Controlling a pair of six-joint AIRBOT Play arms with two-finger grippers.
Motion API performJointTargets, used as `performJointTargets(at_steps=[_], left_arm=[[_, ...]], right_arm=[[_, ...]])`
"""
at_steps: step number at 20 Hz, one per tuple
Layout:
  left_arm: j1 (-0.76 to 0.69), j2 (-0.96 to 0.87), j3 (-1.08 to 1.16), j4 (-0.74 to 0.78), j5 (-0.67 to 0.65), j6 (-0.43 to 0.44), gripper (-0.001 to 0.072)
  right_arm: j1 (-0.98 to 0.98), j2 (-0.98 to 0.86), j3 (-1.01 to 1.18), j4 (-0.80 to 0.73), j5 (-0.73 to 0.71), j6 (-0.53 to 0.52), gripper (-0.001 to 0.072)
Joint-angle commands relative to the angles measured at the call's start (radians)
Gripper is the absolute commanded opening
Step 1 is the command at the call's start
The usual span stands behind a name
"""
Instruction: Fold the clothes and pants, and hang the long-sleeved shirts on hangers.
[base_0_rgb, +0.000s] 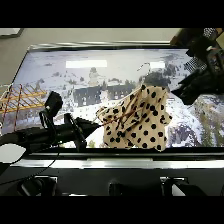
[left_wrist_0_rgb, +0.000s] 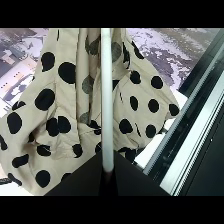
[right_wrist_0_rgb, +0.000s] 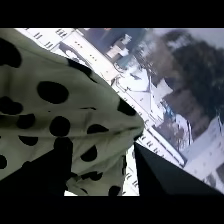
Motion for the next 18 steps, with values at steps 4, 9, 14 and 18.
performJointTargets(at_steps=[4,9,14,18], left_arm=[[0.000,-0.001,0.000,0.000,0.000,0.000,0.0020],[0.000,-0.001,0.000,0.000,0.000,0.000,0.0020],[0.000,-0.001,0.000,0.000,0.000,0.000,0.0020],[0.000,-0.001,0.000,0.000,-0.001,0.000,0.0020]], right_arm=[[0.122,-0.069,0.002,0.074,-0.151,-0.225,0.0482],[0.122,-0.138,0.002,0.153,-0.062,-0.225,0.0485],[0.122,-0.175,0.002,0.238,-0.062,-0.225,0.0488],[0.122,-0.210,0.002,0.291,-0.035,-0.230,0.0488]])
